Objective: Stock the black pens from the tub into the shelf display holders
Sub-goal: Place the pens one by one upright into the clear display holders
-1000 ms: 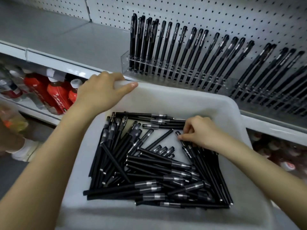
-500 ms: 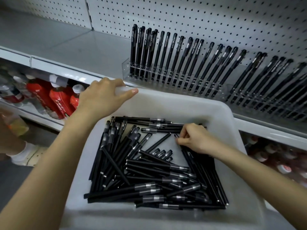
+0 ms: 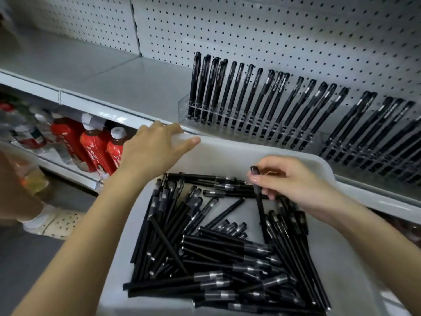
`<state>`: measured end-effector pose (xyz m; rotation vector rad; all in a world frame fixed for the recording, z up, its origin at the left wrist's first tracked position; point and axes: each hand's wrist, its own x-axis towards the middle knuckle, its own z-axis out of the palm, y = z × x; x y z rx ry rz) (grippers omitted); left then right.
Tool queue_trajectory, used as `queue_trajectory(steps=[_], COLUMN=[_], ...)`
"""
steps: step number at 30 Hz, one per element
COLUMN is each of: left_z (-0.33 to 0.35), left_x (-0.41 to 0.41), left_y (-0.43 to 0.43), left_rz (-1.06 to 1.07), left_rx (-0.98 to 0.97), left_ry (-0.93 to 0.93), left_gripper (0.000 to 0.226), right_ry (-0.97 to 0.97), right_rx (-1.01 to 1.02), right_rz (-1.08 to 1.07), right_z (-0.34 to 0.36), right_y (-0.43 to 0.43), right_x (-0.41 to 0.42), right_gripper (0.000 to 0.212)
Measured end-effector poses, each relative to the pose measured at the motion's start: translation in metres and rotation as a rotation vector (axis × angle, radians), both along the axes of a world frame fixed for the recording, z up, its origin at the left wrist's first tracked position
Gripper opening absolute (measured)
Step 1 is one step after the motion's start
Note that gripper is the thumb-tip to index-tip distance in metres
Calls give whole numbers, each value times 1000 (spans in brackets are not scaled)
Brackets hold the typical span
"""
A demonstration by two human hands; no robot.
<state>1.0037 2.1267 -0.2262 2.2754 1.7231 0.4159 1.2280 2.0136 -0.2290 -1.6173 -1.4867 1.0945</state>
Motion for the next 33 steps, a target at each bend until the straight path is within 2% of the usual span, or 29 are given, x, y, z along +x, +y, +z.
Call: queue_trajectory(steps=[5, 11, 17, 20, 23, 28, 33], left_z=[-2, -2, -3, -3, -3, -6, -6], left_x=[2, 4, 4, 4, 4, 5, 4], left_y=[3, 3, 5, 5, 5, 7, 8], left_rz=[-1, -8, -13, -14, -18, -16, -13], left_rx=[-3, -1, -9, -7, -3, -8, 0], left_ry=[3, 3, 10, 11, 8, 6, 11], left_gripper=[59, 56, 55, 53, 52, 50, 51], right_ry=[102, 204, 12, -78, -171, -179, -246], right_rx=[73, 280, 727, 833, 878, 895, 836], right_rz=[-13, -54, -253, -312, -318, -323, -283], right_z=[43, 87, 100, 91, 78, 71, 63], right_y=[14, 44, 86, 105, 118, 129, 136], right_x=[5, 4, -6, -10, -12, -14, -18], right_gripper=[10, 40, 35, 32, 27, 27, 26])
